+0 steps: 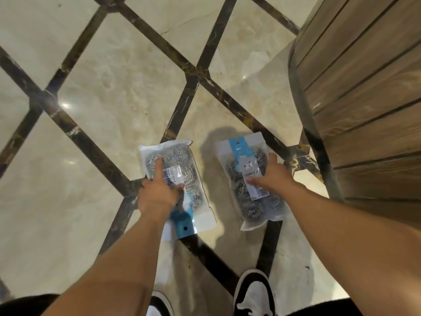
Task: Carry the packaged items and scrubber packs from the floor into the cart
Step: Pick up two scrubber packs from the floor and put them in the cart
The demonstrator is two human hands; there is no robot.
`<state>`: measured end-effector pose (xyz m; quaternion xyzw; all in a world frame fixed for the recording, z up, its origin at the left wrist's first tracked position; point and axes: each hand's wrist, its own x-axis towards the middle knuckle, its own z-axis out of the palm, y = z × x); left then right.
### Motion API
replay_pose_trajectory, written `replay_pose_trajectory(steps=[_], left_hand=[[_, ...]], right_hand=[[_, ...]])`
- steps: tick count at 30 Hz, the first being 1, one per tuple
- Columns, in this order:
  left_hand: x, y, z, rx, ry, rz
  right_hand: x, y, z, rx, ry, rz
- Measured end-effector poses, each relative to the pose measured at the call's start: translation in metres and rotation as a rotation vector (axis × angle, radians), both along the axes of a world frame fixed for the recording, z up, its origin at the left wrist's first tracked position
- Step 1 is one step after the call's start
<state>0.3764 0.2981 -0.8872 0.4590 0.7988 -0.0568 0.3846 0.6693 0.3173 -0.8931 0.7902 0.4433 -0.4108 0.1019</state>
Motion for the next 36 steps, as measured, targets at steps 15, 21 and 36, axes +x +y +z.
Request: replay_pose_trajectory(steps=[15, 21, 36], left_hand=[[-0.013, 0.0, -0.005, 0.021, -0.545, 0.737], [-0.012, 0.003, 0.029, 0.061, -0.511, 0.709], [-0.023, 0.012, 0.45, 0.237, -0.734, 0.658]], right_hand=[[-0.01, 0.003, -0.007, 0.082, 0.209, -0.2], [-0.021, 0.005, 0.017, 0.145, 0.174, -0.235], [-0.044, 0.012, 0.492, 0.445, 0.198, -0.38]])
